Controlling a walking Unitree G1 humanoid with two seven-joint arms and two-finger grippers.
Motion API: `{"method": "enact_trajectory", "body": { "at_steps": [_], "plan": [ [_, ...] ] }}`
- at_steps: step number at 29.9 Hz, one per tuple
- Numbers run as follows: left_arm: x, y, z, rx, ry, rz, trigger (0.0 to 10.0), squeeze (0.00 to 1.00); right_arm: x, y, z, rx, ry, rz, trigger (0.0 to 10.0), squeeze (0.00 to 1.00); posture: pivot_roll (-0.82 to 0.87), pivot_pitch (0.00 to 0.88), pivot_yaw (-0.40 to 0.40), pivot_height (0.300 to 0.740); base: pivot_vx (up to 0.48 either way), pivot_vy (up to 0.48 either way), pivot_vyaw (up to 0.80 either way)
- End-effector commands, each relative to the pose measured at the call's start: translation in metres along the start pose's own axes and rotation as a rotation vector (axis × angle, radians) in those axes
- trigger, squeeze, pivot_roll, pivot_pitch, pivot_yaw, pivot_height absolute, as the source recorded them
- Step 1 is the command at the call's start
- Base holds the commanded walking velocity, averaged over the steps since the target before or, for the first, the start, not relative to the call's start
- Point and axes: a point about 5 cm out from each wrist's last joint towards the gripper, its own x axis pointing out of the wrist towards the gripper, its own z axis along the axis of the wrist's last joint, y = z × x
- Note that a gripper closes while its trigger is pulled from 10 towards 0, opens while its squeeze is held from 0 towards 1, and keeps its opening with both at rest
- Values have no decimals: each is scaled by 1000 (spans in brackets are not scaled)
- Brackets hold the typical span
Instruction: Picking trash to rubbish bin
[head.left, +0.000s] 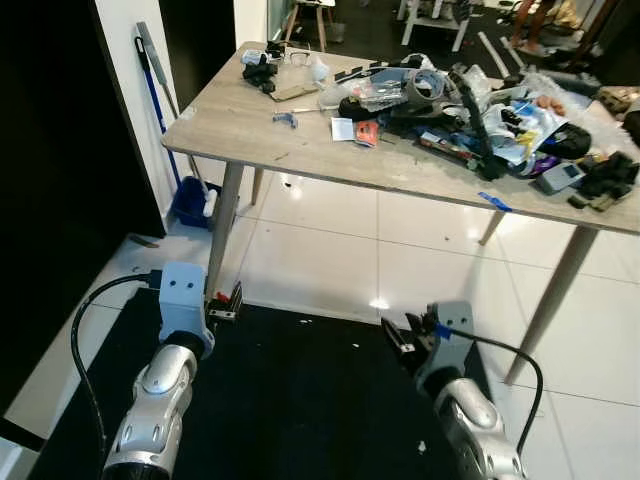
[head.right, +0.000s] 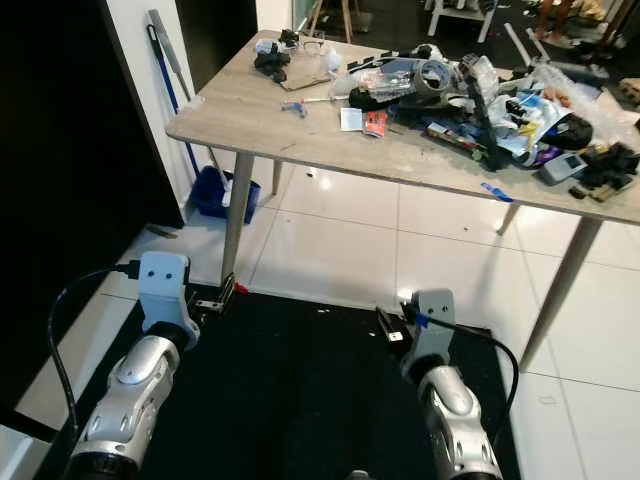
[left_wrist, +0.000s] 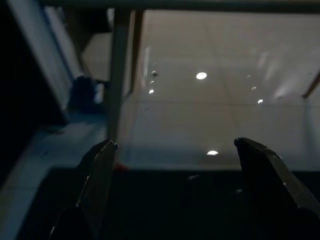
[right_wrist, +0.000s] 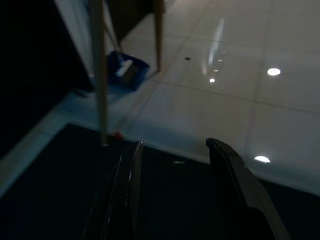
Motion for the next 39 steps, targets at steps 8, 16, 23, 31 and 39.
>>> {"method": "enact_trajectory", "body": {
  "at_steps": [8, 16, 23, 31, 39],
  "plan": [
    [10, 3, 26, 12, -76, 6, 10000, 0, 16, -4, 57, -73, -214, -4, 10000, 0, -35, 126, -61, 740, 308, 0, 0],
    [14, 4, 34, 15, -100, 14, 10000, 0, 23, -7, 74, -103, -247, 1, 10000, 0, -35, 122, -64, 740, 308, 0, 0],
    [14, 3, 37, 14, -108, 12, 10000, 0, 23, -4, 75, -106, -251, 5, 10000, 0, -37, 124, -65, 740, 313, 0, 0],
    [15, 3, 40, 15, -116, 10, 10000, 0, 25, -7, 80, -116, -266, -6, 10000, 0, -37, 124, -66, 740, 314, 0, 0],
    [15, 2, 42, 19, -118, 5, 10000, 0, 25, -5, 81, -116, -270, -2, 10000, 0, -37, 124, -66, 740, 313, 0, 0]
  ]
}}
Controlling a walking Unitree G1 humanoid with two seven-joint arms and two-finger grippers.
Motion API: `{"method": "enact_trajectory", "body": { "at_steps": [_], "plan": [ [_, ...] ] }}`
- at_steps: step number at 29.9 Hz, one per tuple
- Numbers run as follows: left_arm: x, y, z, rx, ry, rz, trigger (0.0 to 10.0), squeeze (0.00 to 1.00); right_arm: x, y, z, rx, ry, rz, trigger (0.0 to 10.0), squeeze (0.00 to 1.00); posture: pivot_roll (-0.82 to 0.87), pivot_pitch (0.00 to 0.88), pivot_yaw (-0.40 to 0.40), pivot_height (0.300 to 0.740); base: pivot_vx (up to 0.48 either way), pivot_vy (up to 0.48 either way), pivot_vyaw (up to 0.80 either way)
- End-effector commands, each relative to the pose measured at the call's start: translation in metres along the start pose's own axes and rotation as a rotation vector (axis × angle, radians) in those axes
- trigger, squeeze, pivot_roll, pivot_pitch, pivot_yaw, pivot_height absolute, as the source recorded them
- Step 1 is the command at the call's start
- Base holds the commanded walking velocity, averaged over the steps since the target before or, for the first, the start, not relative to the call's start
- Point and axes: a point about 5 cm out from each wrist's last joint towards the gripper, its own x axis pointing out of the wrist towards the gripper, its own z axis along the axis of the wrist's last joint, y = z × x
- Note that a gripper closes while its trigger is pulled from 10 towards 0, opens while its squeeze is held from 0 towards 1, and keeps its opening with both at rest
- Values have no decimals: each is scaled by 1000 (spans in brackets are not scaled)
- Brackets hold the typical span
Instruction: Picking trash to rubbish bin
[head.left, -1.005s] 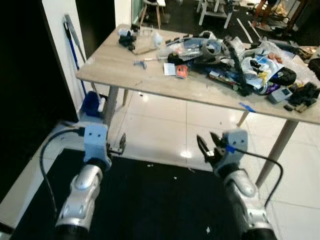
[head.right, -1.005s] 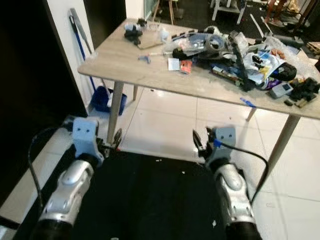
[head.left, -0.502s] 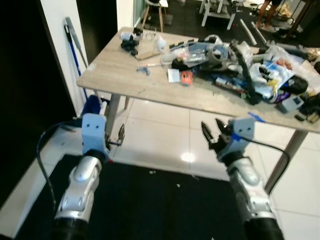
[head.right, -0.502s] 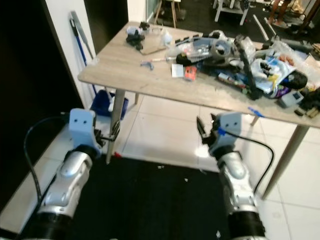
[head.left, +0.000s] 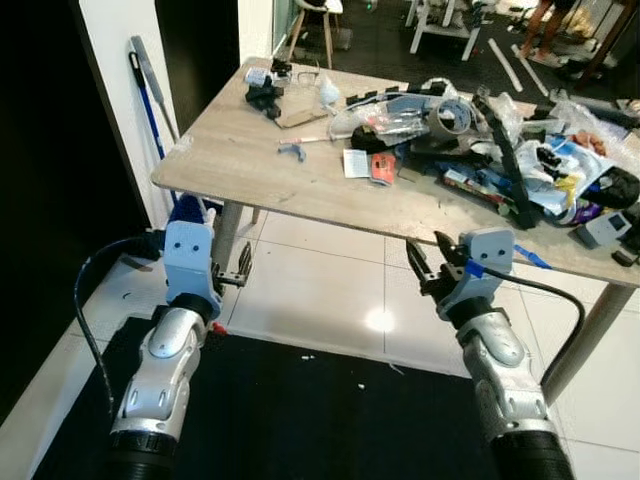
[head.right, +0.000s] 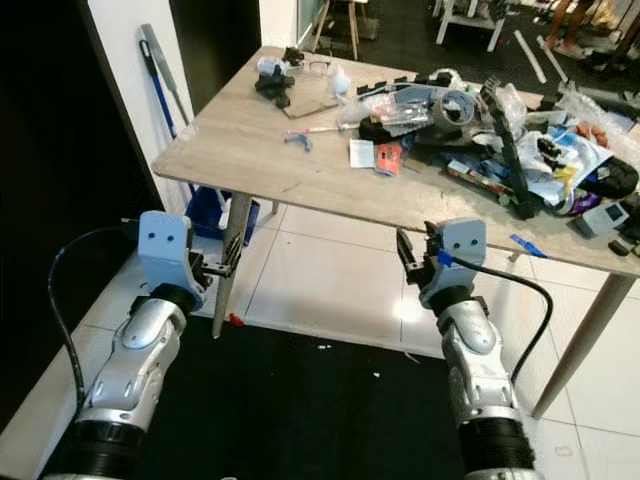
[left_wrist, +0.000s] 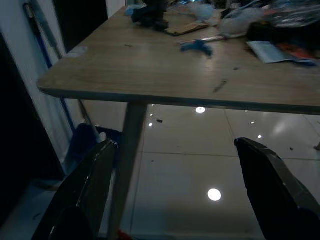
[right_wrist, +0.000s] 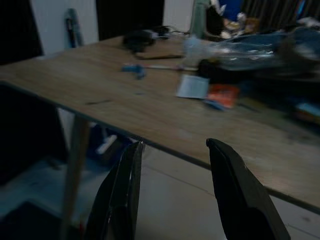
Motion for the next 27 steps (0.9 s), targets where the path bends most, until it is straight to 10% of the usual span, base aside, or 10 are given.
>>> {"method": "enact_trajectory", "body": {
  "at_steps": [1, 27],
  "plan": [
    [-2, -2, -2, -1, 16, -7, 10000, 0, -3, -6, 1, -16, 8, -12, 10000, 0, -37, 124, -66, 740, 311, 0, 0],
    [-6, -3, -4, -4, 22, -15, 10000, 0, -5, 0, -2, -16, 15, 13, 10000, 0, -36, 101, -70, 740, 316, 0, 0]
  ]
}}
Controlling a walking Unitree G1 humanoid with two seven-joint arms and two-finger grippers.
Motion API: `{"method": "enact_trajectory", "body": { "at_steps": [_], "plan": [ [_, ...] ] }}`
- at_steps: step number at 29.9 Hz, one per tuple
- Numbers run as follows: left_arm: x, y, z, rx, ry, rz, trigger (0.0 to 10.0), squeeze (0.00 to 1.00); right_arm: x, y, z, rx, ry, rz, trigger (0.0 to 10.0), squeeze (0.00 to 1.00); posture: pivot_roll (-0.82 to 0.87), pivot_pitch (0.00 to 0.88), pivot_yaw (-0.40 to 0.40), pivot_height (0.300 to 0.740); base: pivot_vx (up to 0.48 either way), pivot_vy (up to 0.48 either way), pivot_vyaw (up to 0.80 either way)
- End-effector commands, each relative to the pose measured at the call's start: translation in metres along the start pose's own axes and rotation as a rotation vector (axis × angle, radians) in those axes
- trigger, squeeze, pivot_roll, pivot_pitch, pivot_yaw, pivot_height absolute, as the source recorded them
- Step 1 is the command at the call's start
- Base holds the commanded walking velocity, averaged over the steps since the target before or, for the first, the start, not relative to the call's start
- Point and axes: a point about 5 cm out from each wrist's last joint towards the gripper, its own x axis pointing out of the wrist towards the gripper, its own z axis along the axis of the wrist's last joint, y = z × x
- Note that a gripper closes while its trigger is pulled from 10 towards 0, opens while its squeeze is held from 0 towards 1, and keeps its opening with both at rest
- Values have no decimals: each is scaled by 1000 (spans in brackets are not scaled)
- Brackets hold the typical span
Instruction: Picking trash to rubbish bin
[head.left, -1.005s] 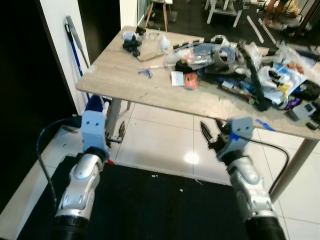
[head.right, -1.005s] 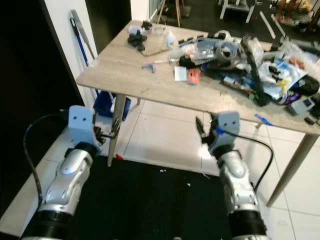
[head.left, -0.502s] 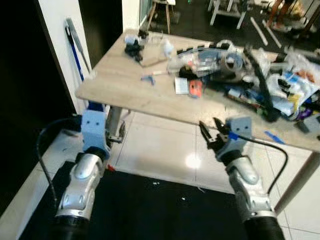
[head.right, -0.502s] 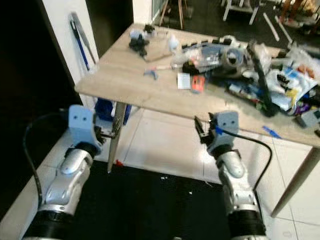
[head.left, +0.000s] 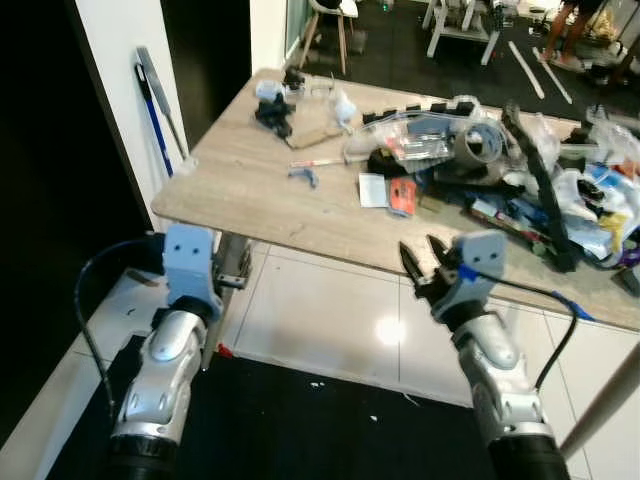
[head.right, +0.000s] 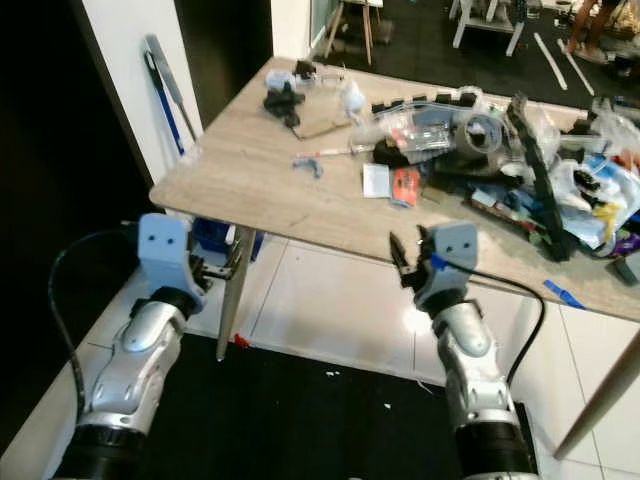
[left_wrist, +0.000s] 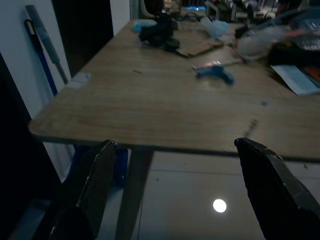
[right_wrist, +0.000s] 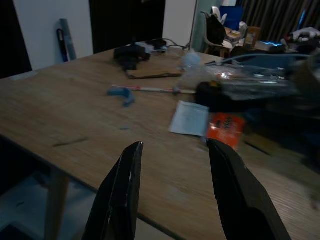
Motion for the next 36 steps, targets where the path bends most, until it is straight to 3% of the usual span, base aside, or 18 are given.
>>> {"method": "enact_trajectory", "body": {
  "at_steps": [1, 36],
  "plan": [
    [-3, 2, -6, -1, 28, 3, 10000, 0, -1, 4, -2, 0, 12, 19, 10000, 0, -36, 101, -70, 740, 322, 0, 0],
    [-4, 2, -6, -1, 36, 0, 10000, 0, -1, 7, -2, 2, 15, 38, 10000, 0, -37, 117, -71, 740, 326, 0, 0]
  ]
}}
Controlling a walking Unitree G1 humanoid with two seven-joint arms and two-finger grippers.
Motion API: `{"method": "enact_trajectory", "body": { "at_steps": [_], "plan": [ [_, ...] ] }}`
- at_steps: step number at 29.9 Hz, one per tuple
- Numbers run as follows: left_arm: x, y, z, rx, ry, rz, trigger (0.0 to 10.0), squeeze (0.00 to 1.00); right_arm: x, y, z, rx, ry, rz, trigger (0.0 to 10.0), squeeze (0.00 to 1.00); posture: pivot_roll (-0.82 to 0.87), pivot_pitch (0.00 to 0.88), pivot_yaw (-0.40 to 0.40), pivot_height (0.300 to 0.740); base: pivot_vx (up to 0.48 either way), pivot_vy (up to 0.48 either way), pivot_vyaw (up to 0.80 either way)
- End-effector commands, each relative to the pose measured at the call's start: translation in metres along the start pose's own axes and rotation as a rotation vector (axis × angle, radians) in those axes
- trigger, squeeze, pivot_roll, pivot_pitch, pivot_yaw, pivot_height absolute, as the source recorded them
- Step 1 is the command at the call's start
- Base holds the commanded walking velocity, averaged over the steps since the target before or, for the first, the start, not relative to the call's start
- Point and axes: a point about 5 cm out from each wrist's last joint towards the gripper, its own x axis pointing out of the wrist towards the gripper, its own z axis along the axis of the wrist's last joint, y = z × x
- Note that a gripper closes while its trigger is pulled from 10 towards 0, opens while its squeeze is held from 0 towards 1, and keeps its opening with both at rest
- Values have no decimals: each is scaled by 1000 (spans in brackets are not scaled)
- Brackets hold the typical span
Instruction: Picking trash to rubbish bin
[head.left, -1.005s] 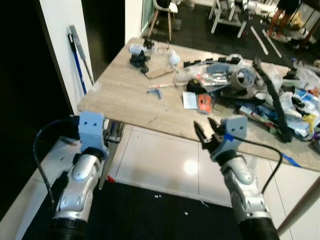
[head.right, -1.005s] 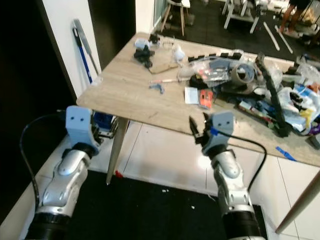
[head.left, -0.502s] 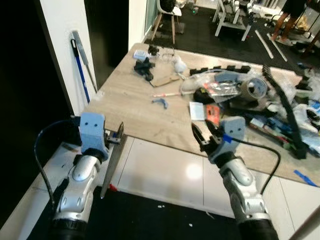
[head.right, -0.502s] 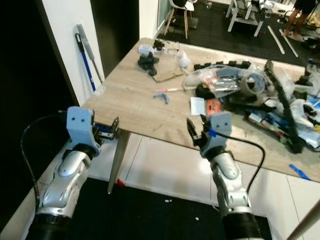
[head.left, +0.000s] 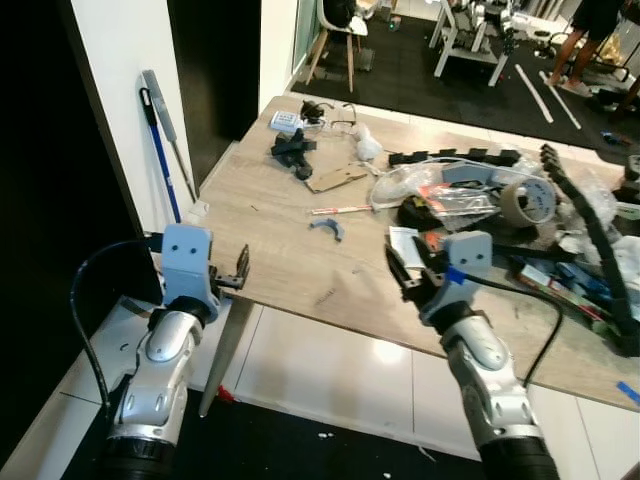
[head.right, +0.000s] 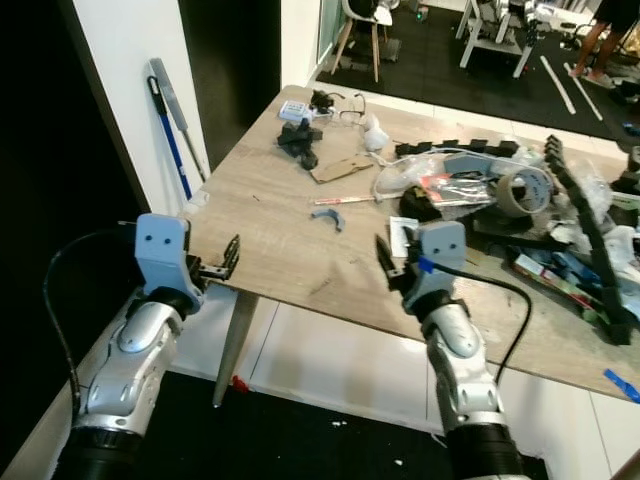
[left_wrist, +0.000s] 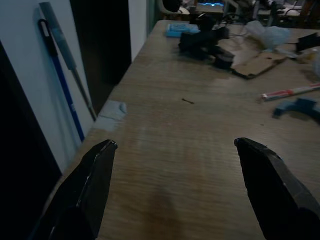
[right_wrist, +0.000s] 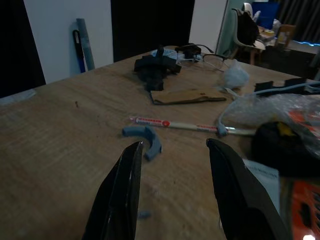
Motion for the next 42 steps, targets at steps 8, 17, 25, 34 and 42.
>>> {"method": "enact_trajectory", "body": {
  "at_steps": [8, 17, 25, 34, 42],
  "plan": [
    [-2, -3, -4, -6, 22, -11, 10000, 0, -5, -7, -2, 11, 11, -26, 10000, 0, -39, 118, -71, 740, 327, 0, 0],
    [-1, -3, -4, -7, 21, -12, 10000, 0, -4, -7, -2, 28, 19, -33, 10000, 0, -38, 117, -72, 740, 326, 0, -61],
    [-1, -3, -5, -7, 22, -11, 10000, 0, -4, -9, -2, 19, 20, -35, 10000, 0, -39, 117, -72, 740, 327, 0, -370],
    [-1, -3, -4, -7, 21, -7, 10000, 0, -3, -9, -1, 14, 16, -30, 10000, 0, -38, 119, -73, 740, 326, 0, 0],
    [0, -2, -4, -7, 20, -4, 10000, 0, 0, -8, 0, 10, 9, -22, 10000, 0, -37, 120, -73, 740, 327, 0, 0]
  ]
}}
